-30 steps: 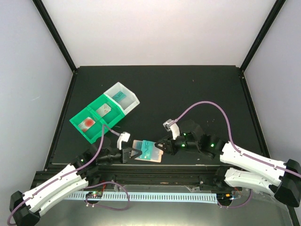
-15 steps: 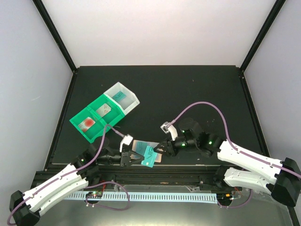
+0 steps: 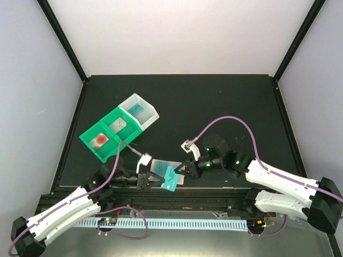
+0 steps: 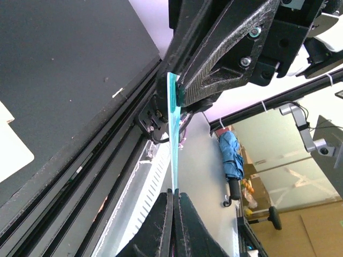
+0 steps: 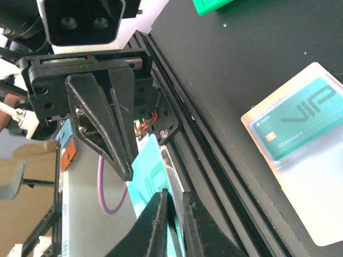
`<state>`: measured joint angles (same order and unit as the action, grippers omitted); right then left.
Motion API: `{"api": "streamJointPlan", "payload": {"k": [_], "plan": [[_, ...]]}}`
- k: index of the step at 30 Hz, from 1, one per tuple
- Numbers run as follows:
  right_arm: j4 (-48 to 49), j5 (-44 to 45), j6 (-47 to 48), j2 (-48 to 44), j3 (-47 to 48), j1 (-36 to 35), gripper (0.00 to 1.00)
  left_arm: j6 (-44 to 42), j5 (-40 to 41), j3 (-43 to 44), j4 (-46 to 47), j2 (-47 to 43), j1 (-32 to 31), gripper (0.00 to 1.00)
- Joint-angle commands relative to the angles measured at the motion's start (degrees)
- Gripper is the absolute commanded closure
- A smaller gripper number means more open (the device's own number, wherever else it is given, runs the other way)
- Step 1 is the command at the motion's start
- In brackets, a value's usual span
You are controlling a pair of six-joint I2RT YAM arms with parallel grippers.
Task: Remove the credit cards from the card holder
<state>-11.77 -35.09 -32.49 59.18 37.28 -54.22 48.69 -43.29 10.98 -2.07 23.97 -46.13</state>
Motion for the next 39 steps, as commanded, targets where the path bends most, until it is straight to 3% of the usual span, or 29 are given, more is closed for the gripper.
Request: {"api": "streamJointPlan", "payload": {"k": [1,5,7,12,16,19,21,31,39], "plan": [[3.28,-1.87,-0.77,-1.04,-1.29,0.33,0.95,-0.26,1.23,0.14,0.4,-0.95,0.29,0.98],[5.43,-1.97,-2.75,-1.38,-2.3,0.49,0.99,0.16,3.53,0.48,-0.86,-2.72,0.34,0.98],[6.68,-1.71,-4.17,-1.77,-2.82,0.59,0.99,0.21,6.41,1.32,-3.26,-3.68,0.34,0.9],[13.53,-0.73,-10.62,-3.69,-5.02,1.04,0.99,-0.75,16.19,5.39,-13.97,-7.0,0.33,0.5],[18.73,2.43,-16.55,-4.64,-5.93,1.13,0.99,1.5,21.07,6.6,-16.24,-10.97,0.34,0.35],[23.91,4.9,-20.63,-4.04,-6.58,1.13,0.99,4.56,22.91,5.89,-14.55,-14.3,0.28,0.11],[28.71,6.04,-24.27,-2.99,-7.3,1.22,0.99,6.78,23.67,5.34,-13.32,-16.64,0.33,0.03],[45.54,9.72,-36.83,3.96,-7.55,1.22,0.99,12.18,26.23,3.61,-8.7,-20.42,0.33,0.1],[47.34,13.85,-39.86,3.73,-9.27,1.18,0.99,17.51,25.1,0.54,0.11,-17.78,0.31,0.5]]}}
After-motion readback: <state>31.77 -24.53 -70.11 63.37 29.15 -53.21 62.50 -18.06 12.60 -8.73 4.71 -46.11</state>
